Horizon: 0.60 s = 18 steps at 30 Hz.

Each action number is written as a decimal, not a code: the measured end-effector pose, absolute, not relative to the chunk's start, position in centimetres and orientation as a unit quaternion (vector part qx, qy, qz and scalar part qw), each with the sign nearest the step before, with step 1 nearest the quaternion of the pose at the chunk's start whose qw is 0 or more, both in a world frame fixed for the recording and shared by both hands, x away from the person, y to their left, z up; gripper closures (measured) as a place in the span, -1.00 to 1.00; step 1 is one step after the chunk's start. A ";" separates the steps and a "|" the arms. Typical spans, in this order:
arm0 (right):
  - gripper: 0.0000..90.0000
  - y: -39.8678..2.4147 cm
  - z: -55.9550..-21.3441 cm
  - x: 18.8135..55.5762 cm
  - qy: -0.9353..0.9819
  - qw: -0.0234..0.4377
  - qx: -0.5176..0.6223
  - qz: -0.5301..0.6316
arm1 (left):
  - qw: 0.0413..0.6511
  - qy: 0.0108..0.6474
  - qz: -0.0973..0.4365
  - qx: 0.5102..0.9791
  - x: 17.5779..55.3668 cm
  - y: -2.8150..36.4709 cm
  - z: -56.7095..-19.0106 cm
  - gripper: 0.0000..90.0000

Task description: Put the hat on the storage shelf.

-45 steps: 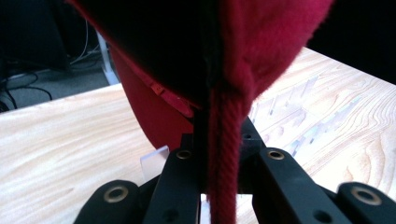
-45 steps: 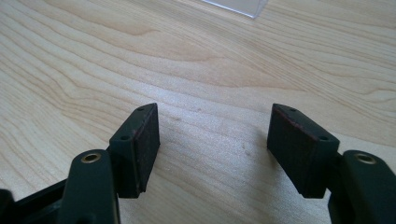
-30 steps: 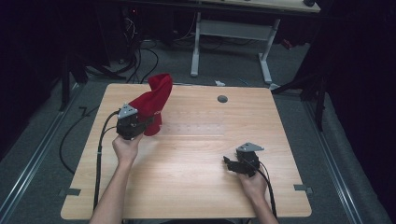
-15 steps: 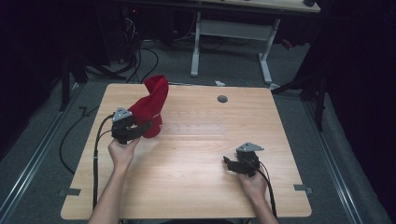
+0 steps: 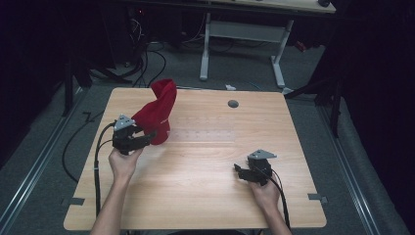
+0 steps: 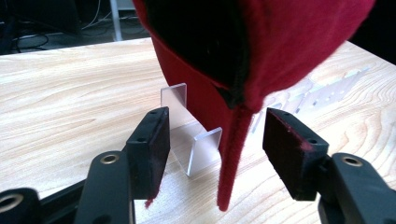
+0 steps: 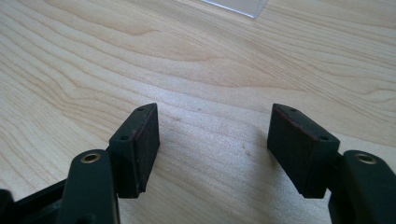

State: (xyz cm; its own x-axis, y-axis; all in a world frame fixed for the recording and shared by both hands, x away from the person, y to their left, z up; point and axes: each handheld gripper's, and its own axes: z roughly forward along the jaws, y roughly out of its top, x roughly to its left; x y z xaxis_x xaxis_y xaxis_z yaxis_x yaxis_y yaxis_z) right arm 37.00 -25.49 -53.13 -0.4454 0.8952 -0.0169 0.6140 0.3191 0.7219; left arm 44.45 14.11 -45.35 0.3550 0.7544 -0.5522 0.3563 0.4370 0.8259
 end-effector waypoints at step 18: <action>-0.23 -25.5 -53.1 37.0 0.784 0.213 0.481 0.330 | 0.653 0.549 0.159 0.497 41.9 15.3 -44.6 -0.07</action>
State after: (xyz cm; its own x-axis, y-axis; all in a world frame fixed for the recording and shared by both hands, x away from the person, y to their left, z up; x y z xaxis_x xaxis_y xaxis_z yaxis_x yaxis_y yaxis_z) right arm 37.00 -25.50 -53.13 -0.4458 0.8949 -0.0175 0.6135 0.3197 0.7220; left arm 41.88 15.29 -44.59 0.3474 0.7531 -0.5587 0.3370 0.4557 0.8239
